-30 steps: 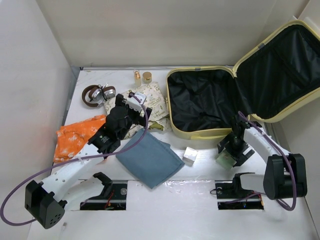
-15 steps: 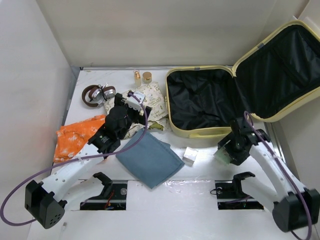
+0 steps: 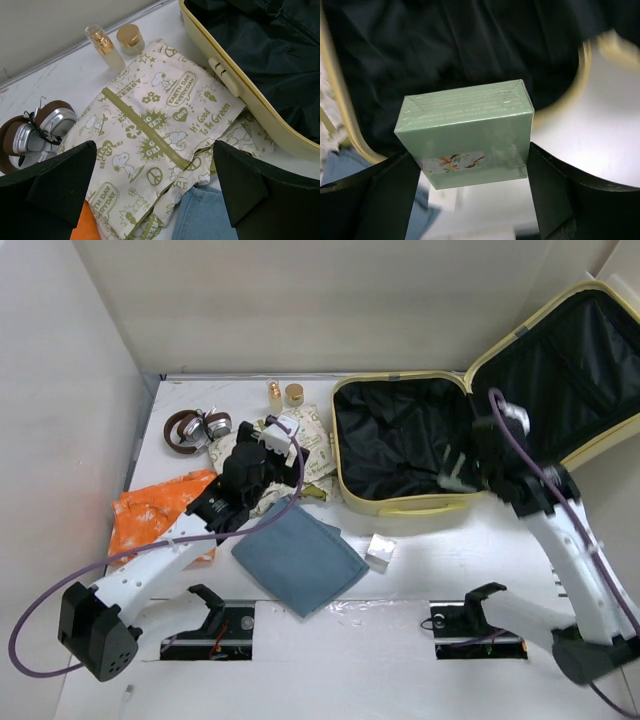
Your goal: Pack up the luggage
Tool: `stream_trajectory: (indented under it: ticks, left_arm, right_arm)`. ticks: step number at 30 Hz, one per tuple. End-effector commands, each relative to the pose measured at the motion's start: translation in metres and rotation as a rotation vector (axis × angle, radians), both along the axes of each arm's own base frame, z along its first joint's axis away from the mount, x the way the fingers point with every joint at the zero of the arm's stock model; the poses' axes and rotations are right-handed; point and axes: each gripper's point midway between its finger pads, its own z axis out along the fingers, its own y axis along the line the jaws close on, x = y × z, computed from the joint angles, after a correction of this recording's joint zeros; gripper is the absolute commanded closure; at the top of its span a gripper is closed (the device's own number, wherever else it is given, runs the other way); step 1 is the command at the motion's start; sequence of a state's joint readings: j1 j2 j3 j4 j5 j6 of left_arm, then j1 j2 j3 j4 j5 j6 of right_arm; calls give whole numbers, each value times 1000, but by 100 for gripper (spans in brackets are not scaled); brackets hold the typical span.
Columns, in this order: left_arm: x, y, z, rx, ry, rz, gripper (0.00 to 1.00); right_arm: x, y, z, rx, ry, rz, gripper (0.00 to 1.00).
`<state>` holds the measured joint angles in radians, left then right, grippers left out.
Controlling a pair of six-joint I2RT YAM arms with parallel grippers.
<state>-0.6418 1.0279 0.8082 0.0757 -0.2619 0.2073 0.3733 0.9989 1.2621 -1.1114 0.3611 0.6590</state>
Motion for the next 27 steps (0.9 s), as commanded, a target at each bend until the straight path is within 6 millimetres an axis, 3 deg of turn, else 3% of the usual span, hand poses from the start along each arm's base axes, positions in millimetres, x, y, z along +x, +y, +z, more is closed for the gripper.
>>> stream_trajectory:
  ticks: [1,2,3,4,5,6,8,9,11,14,16,17,18,21,27]
  left_arm:
    - [8,-3,16,-56,19,25,0]
    - [10,1,11,-40,41,39,0]
    - [13,3,9,-47,55,46,0]
    - [14,2,8,-40,64,47,0]
    - [19,5,8,-38,67,61,0]
    - [19,6,6,-23,72,58,0]
    - [27,12,6,-6,72,86,0]
    - [31,20,6,-6,72,109,0]
    - [38,27,3,5,86,140,0]
    - [42,24,-11,16,136,129,0]
    - [50,25,-11,11,144,131,0]
    - [50,25,-11,2,146,134,0]
    - [54,26,-13,3,154,137,0]
    - [60,27,-14,5,160,146,0]
    - [67,28,-22,28,184,153,0]
  right_arm:
    - [111,15,77,-233,-304,304,46]
    - [136,6,104,-313,-355,379,46]
    - [176,15,71,-325,-260,461,46]
    - [197,23,65,-327,-251,531,46]
    - [208,18,48,-350,-168,556,47]
    - [243,15,34,-388,-116,587,47]
    - [263,8,8,-416,-22,595,47]
    - [287,-1,-9,-417,5,592,47]
    - [307,-2,-26,-368,12,615,47]
    - [332,-21,-58,-313,39,566,51]
    - [346,-25,-66,-294,11,537,51]
    - [349,-25,-85,-288,36,541,51]
    - [354,-27,-88,-302,28,527,51]
    - [356,-36,-115,-326,88,501,51]
    - [356,-57,-140,-362,156,410,45]
